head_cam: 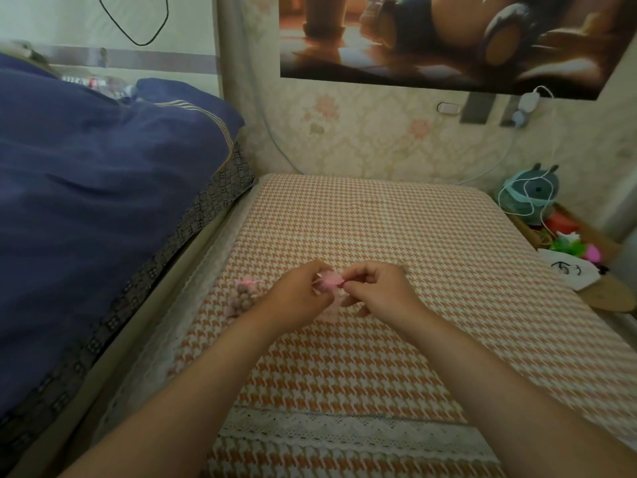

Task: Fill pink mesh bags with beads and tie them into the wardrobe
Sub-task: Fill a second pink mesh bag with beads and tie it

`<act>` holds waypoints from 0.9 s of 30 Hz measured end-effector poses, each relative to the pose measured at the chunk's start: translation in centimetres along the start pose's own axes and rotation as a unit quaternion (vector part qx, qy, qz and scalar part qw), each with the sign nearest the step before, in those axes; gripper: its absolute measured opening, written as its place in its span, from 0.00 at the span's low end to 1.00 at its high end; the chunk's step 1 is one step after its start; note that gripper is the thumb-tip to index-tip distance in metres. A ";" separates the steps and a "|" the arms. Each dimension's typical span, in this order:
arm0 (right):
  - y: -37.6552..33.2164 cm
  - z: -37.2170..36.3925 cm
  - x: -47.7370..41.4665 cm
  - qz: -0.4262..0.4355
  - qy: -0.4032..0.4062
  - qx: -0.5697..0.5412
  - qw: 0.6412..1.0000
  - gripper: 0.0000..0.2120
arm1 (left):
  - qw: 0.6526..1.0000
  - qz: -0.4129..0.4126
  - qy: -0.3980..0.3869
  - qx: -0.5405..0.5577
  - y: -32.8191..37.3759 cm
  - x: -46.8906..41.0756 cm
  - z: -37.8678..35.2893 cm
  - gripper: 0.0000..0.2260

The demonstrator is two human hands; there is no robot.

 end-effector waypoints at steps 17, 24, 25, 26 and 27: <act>1.0 3.8 -0.4 -0.017 -0.074 0.095 0.993 0.04 | 0.997 -0.058 -0.041 0.017 2.8 -1.4 -3.6 0.11; 1.9 3.7 -0.2 -0.054 -0.092 0.115 0.988 0.02 | 0.996 -0.074 -0.038 -0.031 3.4 -1.1 -3.6 0.10; 1.7 3.8 -0.3 -0.041 -0.082 0.131 0.987 0.03 | 0.995 -0.077 -0.016 -0.056 3.9 -1.0 -3.0 0.11; 1.5 3.9 -0.4 -0.027 -0.072 0.152 0.985 0.04 | 0.995 -0.080 0.011 -0.056 4.3 -0.8 -2.2 0.11; 1.3 3.9 -0.5 -0.015 -0.065 0.170 0.983 0.04 | 0.995 -0.084 0.034 -0.035 4.6 -0.7 -1.5 0.10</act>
Point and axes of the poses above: each hand's wrist, its own x-axis away from the middle knuckle, its own z-axis out of the back of the hand, y = z × x, the point moved 10 cm from there along -x, towards the middle knuckle, and after that the axes turned 9 degrees about -y, right-handed, at the moved point
